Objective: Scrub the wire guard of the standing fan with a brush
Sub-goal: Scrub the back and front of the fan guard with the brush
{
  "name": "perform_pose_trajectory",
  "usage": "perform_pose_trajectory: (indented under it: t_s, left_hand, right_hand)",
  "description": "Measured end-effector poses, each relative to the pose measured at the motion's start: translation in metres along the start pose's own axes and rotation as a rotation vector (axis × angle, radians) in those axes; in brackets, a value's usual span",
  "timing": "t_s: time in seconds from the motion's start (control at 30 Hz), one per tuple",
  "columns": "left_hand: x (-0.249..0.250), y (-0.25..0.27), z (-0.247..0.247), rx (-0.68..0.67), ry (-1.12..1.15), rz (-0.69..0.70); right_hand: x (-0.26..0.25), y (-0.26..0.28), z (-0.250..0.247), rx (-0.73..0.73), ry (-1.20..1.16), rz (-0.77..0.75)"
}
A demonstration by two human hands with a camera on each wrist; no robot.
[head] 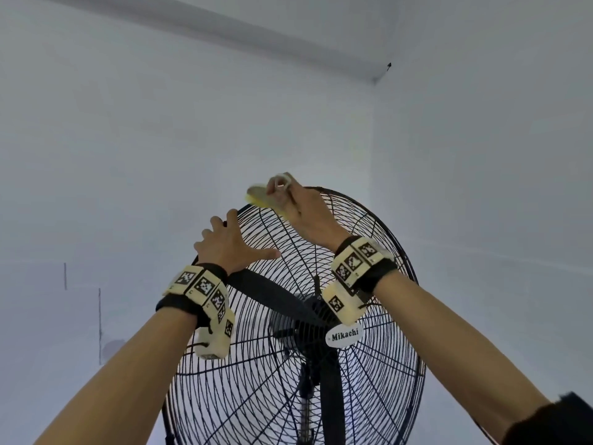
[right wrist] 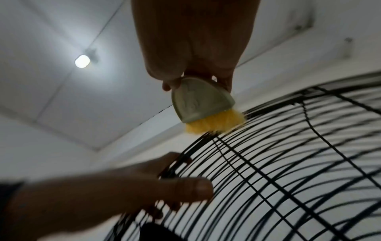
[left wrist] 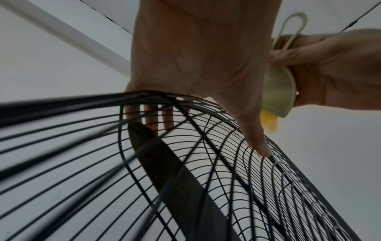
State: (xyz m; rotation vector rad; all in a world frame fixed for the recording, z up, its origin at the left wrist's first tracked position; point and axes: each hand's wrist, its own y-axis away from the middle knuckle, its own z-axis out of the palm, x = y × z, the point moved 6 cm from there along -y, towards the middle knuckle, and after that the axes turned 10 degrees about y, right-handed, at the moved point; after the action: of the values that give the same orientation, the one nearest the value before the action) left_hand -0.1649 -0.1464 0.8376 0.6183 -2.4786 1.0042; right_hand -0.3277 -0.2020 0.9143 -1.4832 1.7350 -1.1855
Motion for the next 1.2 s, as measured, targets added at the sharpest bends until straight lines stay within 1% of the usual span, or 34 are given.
perform_pose_trajectory:
  t_s: [0.03, 0.07, 0.1, 0.13, 0.17, 0.2, 0.23, 0.3, 0.37, 0.4, 0.43, 0.47, 0.5, 0.57, 0.63, 0.67, 0.7, 0.73, 0.8, 0.9, 0.97, 1.0, 1.07, 1.13, 1.17, 1.2]
  left_hand:
    - [-0.001, 0.000, 0.000, -0.001, 0.002, 0.002]
    - [-0.001, 0.000, 0.000, -0.004, 0.002, 0.005]
    - [-0.001, 0.001, 0.000, -0.007, 0.002, 0.007]
    - [0.000, 0.003, 0.000, -0.008, 0.004, 0.010]
    - [0.000, 0.004, -0.001, -0.007, 0.006, 0.012]
    - [0.001, 0.004, 0.000, -0.006, 0.005, 0.012]
    - [0.001, 0.005, 0.000, -0.004, 0.002, 0.011]
    - [0.002, 0.005, 0.000, -0.002, -0.005, 0.005]
    - [0.002, 0.003, 0.000, 0.000, -0.001, -0.001]
    - [0.002, 0.002, 0.001, 0.001, 0.002, -0.002]
    - [0.002, 0.001, 0.001, 0.002, 0.004, -0.001]
    - [0.002, 0.001, 0.001, 0.003, 0.008, 0.002]
    - [0.001, 0.001, 0.000, 0.003, 0.014, 0.004]
    - [0.001, 0.003, -0.001, -0.001, 0.019, 0.007]
    - [0.001, 0.004, -0.001, -0.002, 0.013, 0.008]
    - [0.002, 0.005, -0.001, -0.003, 0.010, 0.007]
    - [0.002, 0.005, -0.001, -0.005, 0.008, 0.006]
    - [0.002, 0.005, -0.001, -0.005, 0.007, 0.004]
    - [0.003, 0.003, 0.000, -0.002, 0.004, 0.001]
    - [0.002, 0.001, 0.001, 0.005, 0.008, -0.007]
    - [0.001, 0.000, 0.000, 0.004, 0.013, -0.009]
    - [0.000, 0.000, 0.000, 0.001, 0.014, -0.009]
    - [-0.001, 0.002, 0.000, -0.007, 0.014, -0.005]
    - [0.001, 0.003, 0.000, -0.010, 0.013, 0.003]
    - [0.001, 0.004, 0.000, -0.011, 0.011, 0.006]
    - [0.002, 0.005, 0.000, -0.010, 0.007, 0.009]
  right_hand:
    - [0.002, -0.002, -0.006, 0.024, -0.072, 0.040]
    - [0.012, -0.004, -0.014, 0.075, -0.107, 0.120]
    - [0.027, -0.005, -0.021, 0.140, -0.094, 0.219]
    - [0.042, -0.005, -0.027, 0.200, -0.026, 0.313]
    - [0.056, -0.004, -0.031, 0.230, 0.073, 0.376]
    - [0.064, -0.004, -0.031, 0.215, 0.166, 0.400]
    - [0.067, -0.004, -0.026, 0.160, 0.238, 0.388]
    - [0.057, -0.005, -0.008, 0.018, 0.310, 0.267]
    - [0.032, -0.003, 0.000, -0.040, 0.232, 0.102]
    - [0.022, -0.003, 0.000, -0.053, 0.160, 0.040]
    - [0.015, -0.003, 0.000, -0.070, 0.074, 0.009]
    - [0.012, -0.003, -0.002, -0.082, -0.024, 0.015]
    - [0.013, -0.004, -0.005, -0.063, -0.106, 0.057]
    - [0.033, -0.003, -0.018, 0.083, -0.147, 0.215]
    - [0.060, 0.007, -0.035, 0.322, -0.017, 0.406]
    - [0.069, 0.014, -0.042, 0.433, 0.073, 0.475]
    - [0.074, 0.020, -0.044, 0.496, 0.142, 0.507]
    - [0.073, 0.024, -0.041, 0.496, 0.177, 0.502]
    - [0.056, 0.028, -0.022, 0.404, 0.188, 0.407]
    - [0.017, 0.036, -0.002, 0.285, 0.089, 0.235]
    - [0.005, 0.037, -0.002, 0.238, -0.015, 0.201]
    - [0.007, 0.037, -0.006, 0.253, -0.068, 0.228]
    - [0.028, 0.038, -0.021, 0.367, -0.071, 0.356]
    - [0.055, 0.040, -0.036, 0.503, 0.058, 0.513]
    - [0.064, 0.041, -0.038, 0.525, 0.114, 0.568]
    - [0.069, 0.041, -0.035, 0.507, 0.151, 0.593]
